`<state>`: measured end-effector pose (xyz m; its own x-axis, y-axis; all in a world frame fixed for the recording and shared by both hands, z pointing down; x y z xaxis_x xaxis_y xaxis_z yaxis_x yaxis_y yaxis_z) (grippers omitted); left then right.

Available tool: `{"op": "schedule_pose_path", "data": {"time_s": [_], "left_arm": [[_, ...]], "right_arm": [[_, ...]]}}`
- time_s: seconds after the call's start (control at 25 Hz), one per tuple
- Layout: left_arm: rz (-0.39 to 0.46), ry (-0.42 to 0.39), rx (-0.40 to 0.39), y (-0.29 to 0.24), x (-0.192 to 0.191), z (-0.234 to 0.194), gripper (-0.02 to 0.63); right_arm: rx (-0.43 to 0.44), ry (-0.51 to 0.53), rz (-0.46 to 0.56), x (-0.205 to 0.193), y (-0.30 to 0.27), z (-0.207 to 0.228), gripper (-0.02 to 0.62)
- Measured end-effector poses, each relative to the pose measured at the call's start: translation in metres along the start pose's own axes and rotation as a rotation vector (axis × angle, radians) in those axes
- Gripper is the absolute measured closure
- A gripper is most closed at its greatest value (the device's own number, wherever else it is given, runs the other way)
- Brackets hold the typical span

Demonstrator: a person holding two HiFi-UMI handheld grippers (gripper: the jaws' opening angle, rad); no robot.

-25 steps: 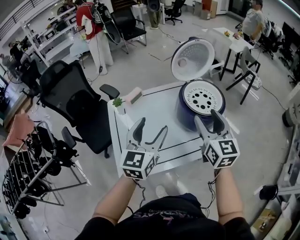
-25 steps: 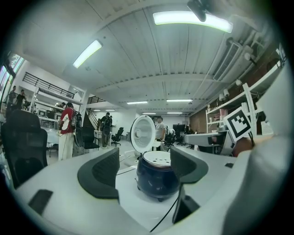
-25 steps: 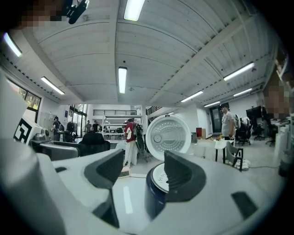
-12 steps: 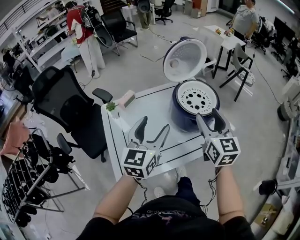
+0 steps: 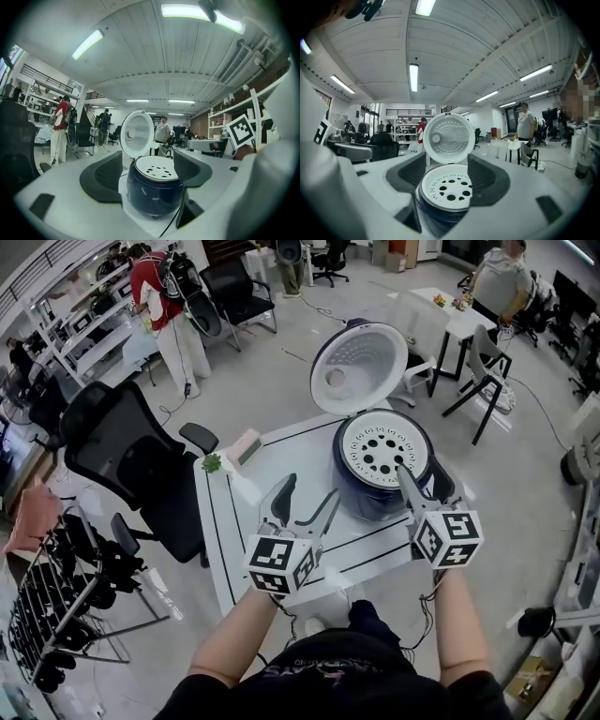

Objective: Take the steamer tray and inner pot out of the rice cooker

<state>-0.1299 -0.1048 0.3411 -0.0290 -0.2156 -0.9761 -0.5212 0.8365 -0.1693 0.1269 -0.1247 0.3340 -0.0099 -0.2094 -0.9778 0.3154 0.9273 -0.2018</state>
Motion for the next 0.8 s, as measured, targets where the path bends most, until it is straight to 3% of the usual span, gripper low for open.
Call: {"op": "schedule_pose_path", "data": {"time_s": [0.4,0.8], "left_arm": [[-0.072,0.017,0.010,-0.080,-0.012,0.005,0.270],[-0.163,-0.068,0.060,-0.143,-0.022,0.005,0.270]], "right_arm": [[-0.016,0.004,-0.083,-0.015,-0.049,0.062,0.330],[-0.034,0.015,-0.230,-0.037,-0.097,0.108,0.330]]}}
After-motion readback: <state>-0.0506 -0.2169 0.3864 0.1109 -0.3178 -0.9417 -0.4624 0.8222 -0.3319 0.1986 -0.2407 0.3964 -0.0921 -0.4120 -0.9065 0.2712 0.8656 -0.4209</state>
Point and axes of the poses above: the fingertips, and each gripper's own axes: y backward along the fingers, z to its right, x out of its top, the point moved 8 cm from there along y, backward along the fingers, and after that the axes turned 4 degrees about -z, right-handed, at the moved point
